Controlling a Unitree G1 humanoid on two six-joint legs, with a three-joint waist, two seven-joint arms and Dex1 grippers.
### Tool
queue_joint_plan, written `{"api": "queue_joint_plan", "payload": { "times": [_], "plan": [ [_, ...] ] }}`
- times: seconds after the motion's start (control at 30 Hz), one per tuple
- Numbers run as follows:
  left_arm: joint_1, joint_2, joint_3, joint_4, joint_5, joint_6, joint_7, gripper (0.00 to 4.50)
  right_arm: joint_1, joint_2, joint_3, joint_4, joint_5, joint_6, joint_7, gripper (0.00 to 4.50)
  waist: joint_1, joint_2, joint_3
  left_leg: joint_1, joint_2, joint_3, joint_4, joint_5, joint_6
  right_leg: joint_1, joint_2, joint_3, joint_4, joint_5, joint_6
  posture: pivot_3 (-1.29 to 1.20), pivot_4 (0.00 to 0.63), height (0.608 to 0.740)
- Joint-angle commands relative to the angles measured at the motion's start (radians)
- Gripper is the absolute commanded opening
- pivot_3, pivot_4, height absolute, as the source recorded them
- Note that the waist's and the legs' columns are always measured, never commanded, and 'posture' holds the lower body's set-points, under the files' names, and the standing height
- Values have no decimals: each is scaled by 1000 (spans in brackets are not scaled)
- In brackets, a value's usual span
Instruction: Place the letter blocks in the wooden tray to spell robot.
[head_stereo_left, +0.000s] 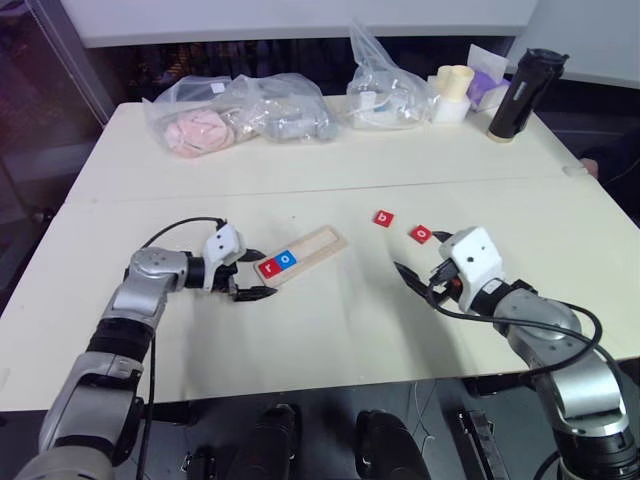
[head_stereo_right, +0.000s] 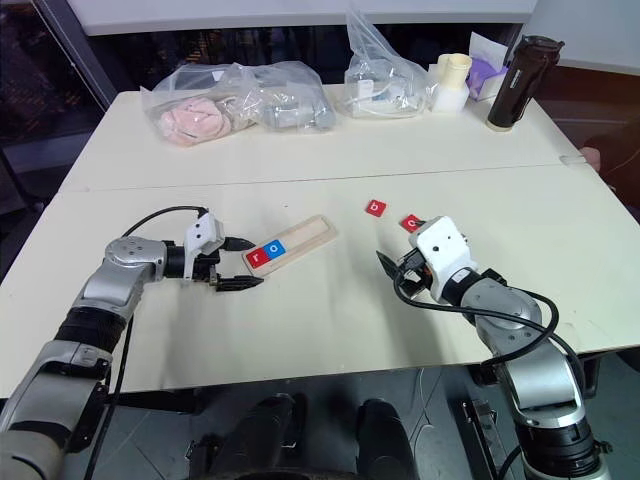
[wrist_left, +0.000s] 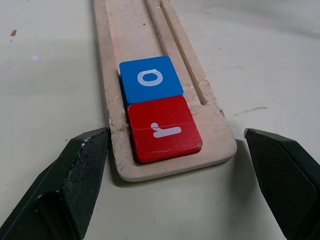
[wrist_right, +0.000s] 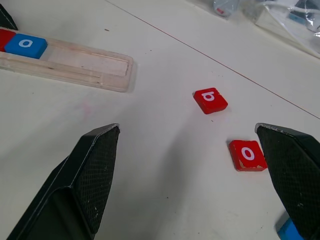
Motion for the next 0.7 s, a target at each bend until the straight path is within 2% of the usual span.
{"api": "queue_joint_plan", "payload": {
  "times": [0.03,0.3,0.53,0.7],
  "plan": [
    [35,0,-1,-73,13,27,39,4500,-13,7,-3,-44,3,-6,-11,4417,0,0,0,0,0,0,0,0,0,0,0,0,0,0,0,0,150,725],
    [119,-31,-10,-230,39,102,183,4500,-14,14,19,-42,-9,-11,-29,4417,3,0,0,1,0,0,0,0,0,1,0,0,0,0,0,0,150,725],
    [154,-65,-11,-257,76,116,307,4500,-19,19,35,-38,-13,-13,-41,4417,4,0,-1,2,0,0,1,0,0,3,0,0,0,0,0,0,150,725],
    [180,-73,-19,-273,78,121,335,4500,-26,19,39,-36,-15,-14,-45,4417,4,1,-1,3,0,0,2,0,0,4,0,0,1,-1,-2,0,150,725]
  ]
}}
